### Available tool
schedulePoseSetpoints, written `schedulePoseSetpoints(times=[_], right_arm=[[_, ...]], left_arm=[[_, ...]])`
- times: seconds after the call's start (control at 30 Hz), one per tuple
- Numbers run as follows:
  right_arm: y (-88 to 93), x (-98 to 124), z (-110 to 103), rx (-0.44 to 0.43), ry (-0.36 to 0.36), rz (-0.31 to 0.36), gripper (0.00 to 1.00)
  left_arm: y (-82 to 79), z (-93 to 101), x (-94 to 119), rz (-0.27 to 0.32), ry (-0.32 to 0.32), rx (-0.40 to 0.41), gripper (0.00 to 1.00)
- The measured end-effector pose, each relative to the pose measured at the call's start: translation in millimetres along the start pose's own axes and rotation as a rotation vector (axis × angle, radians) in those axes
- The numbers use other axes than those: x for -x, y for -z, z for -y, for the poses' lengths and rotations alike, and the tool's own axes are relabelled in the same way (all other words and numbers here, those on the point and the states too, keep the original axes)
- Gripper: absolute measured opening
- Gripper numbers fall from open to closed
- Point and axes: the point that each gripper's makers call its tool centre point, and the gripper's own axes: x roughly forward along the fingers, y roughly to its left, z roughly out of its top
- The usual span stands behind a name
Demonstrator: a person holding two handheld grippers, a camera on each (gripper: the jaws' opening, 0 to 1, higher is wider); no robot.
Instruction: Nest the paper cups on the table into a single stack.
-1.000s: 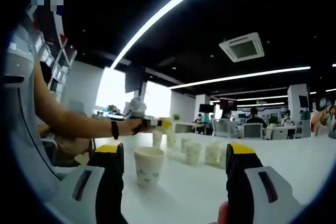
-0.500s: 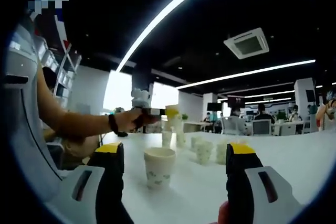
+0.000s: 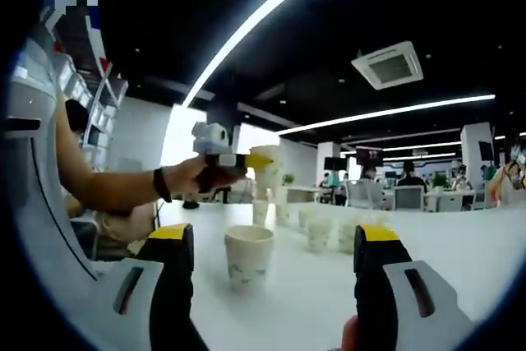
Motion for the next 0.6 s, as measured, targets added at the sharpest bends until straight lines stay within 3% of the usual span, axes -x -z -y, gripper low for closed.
schedulePoseSetpoints(times=[0.27,0.37,0.5,0.6], right_arm=[[-0.2,3.6,0.4,-0.023,-0.012,0.017,0.83],[2.9,2.3,-1.0,-0.004,-0.009,-0.01,0.84],[-4.8,3.3,-7.9,-0.014,-0.035,0.02,0.84],[1.8,0.1,-7.4,-0.005,-0.032,-0.01,0.84]], left_arm=[[-5.6,58.8,-0.7,0.018,0.094,-0.025,0.48],[-6.3,77.5,1.4,0.028,0.119,-0.025,0.48],[-9.3,89.7,4.1,0.038,0.139,-0.027,0.48],[-9.3,92.9,5.4,0.041,0.138,-0.033,0.48]])
